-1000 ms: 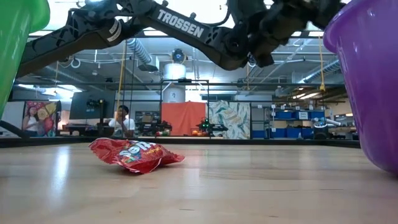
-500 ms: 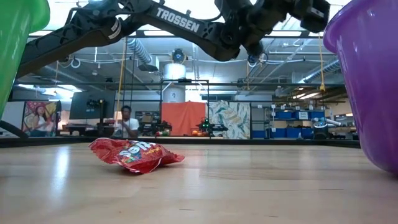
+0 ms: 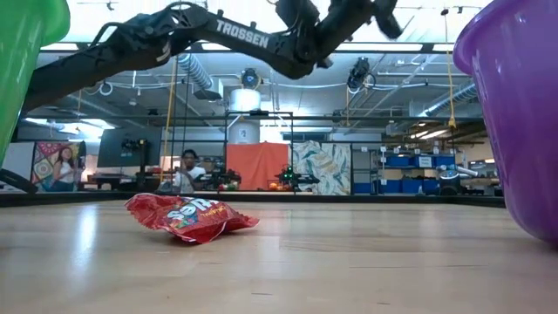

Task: Sort candy by brand, put in halloween buckets
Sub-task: Put the red candy into the green bucket

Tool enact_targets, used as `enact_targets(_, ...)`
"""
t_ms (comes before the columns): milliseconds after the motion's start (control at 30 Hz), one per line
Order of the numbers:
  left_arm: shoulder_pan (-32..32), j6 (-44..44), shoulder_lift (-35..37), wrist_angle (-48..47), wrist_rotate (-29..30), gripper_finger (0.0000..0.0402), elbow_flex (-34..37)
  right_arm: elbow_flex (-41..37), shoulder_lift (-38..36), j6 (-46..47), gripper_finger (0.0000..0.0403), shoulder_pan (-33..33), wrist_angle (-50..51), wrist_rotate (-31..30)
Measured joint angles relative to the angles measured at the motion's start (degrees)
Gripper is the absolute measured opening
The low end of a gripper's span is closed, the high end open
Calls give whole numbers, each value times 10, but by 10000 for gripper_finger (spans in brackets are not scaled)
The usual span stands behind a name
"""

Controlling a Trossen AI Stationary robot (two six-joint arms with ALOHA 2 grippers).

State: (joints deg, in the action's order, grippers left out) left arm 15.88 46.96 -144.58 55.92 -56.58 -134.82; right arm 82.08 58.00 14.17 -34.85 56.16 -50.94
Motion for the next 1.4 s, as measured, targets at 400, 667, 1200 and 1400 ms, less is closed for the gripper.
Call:
enact_targets(400, 55, 0, 0, -5, -52, 133, 0, 0, 0, -6, 150, 0, 0, -2)
enact_targets(667, -30, -57, 0, -10, -62, 86, 0, 0, -1, -24, 150, 1, 0, -20)
enact_targets(1200, -58, -330, 8, -337, 168, 42, 1, 0, -5, 13, 150, 0, 1, 16)
enact_targets(1400, -59, -520, 77, -607, 278, 31, 0, 0, -6, 19, 150, 0, 8, 16)
